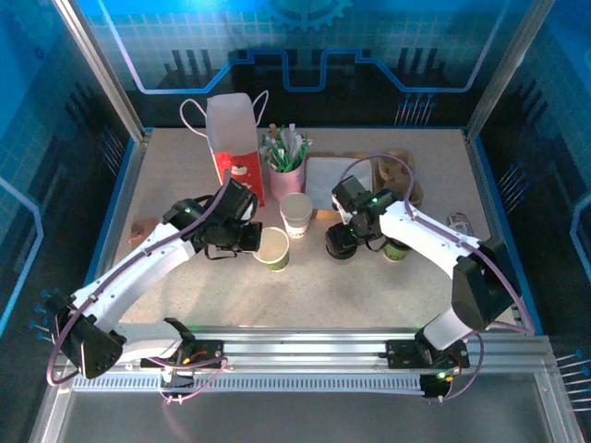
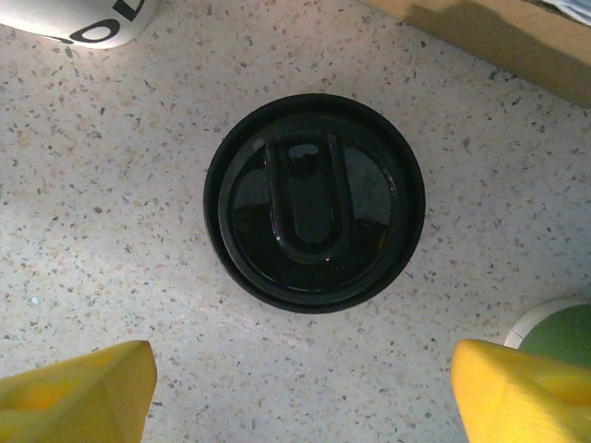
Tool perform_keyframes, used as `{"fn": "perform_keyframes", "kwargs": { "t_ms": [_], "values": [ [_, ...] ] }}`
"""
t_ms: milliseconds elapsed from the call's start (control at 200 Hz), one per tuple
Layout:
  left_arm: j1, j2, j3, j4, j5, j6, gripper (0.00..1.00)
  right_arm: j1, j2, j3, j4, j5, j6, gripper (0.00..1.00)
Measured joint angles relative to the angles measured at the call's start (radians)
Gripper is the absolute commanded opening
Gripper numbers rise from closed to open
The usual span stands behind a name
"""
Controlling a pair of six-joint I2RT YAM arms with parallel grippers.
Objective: Pack the takeout coffee
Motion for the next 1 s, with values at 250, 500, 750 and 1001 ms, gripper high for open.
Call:
{"fn": "perform_keyframes", "kwargs": {
  "t_ms": [250, 500, 750, 1001],
  "values": [
    [-0.042, 0.055, -0.044, 0.071, 0.002, -0.020, 0.00, -0.004, 0.065, -0.011, 0.043, 0.000, 0.000, 0.84],
    [-0.048, 0.126, -0.075, 0.109, 0.002, -0.022, 0.00, -0.016, 0.116, -0.011, 0.079, 0.000, 0.001, 0.84],
    [-0.059, 0.162, -0.079, 0.131, 0.002, -0.037, 0.04, -0.027, 0.138, -0.011, 0.101, -0.001, 0.001, 0.81],
    [-0.059, 0.192, -0.079, 0.133, 0.002, -0.042, 0.14, -0.027, 0.170, -0.011, 0.106, -0.001, 0.000, 0.78]
  ]
}}
